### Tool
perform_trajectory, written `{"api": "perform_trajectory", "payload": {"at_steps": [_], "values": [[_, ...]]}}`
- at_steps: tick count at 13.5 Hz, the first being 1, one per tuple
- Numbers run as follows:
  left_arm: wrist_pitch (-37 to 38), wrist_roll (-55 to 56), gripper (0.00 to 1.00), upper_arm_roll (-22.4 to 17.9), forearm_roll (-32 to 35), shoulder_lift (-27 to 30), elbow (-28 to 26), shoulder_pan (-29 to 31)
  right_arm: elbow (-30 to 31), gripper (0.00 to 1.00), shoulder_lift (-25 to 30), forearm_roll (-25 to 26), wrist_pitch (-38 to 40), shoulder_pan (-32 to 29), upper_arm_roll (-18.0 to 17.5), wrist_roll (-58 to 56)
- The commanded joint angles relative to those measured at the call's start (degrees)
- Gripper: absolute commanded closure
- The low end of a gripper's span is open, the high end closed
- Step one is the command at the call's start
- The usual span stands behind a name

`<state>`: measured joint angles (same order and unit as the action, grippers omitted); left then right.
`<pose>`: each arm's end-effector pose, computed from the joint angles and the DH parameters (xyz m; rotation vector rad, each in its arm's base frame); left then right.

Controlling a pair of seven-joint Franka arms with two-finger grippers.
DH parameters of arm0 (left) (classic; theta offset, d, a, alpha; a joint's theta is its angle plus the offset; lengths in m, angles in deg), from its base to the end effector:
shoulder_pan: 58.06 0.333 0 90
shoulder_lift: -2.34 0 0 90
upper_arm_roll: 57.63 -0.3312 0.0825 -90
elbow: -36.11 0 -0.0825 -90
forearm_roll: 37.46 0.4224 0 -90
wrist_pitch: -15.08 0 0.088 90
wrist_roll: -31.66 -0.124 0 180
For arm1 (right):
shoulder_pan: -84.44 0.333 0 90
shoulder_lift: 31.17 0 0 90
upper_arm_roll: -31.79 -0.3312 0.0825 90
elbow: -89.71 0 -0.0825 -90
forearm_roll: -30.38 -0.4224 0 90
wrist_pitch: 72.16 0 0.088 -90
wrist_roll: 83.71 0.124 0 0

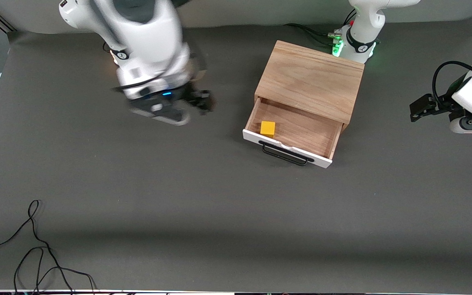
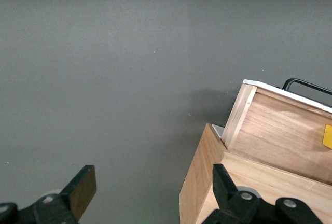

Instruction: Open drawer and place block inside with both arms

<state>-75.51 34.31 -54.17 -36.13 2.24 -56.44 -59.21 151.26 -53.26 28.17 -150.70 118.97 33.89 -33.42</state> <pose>0.5906 -0.0447 0.5999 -3.1153 0.0543 0.0536 0.5750 0.3783 0.6065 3.0628 -0.4686 -0.1282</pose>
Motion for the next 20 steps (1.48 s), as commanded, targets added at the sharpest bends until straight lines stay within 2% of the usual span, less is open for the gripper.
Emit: {"api": "perform_trajectory", "payload": {"at_steps": [1, 5, 10, 12, 14, 20], "values": [[-0.5, -0.9, 0.0, 0.1, 0.7, 0.5, -0.5, 0.1, 11.5, 0.0, 9.2, -0.9, -1.4, -6.6, 0.8, -14.3], [-0.1, -0.9, 0.0, 0.1, 0.7, 0.9, -1.5, 0.2, 22.8, 0.0, 17.4, -1.0, -7.0, -18.3, 1.3, -33.5], [-0.4, -0.9, 0.0, 0.1, 0.7, 0.9, -1.4, 0.2, 25.8, 0.0, 19.3, -0.3, -8.0, -28.4, 1.4, -47.4], [-0.5, -0.9, 0.0, 0.1, 0.7, 0.9, -1.4, 0.2, 25.9, 0.0, 19.1, 1.2, -8.2, -29.5, 2.7, -51.0], [-0.6, -0.9, 0.0, 0.1, 0.7, 0.9, -1.4, 0.2, 26.1, 0.0, 18.6, 1.2, -9.5, -29.5, 5.9, -55.7], [-0.6, -0.9, 0.0, 0.1, 0.7, 0.8, -1.4, 0.2, 26.1, 0.0, 18.4, 2.5, -9.3, -29.6, 6.1, -55.8]]}}
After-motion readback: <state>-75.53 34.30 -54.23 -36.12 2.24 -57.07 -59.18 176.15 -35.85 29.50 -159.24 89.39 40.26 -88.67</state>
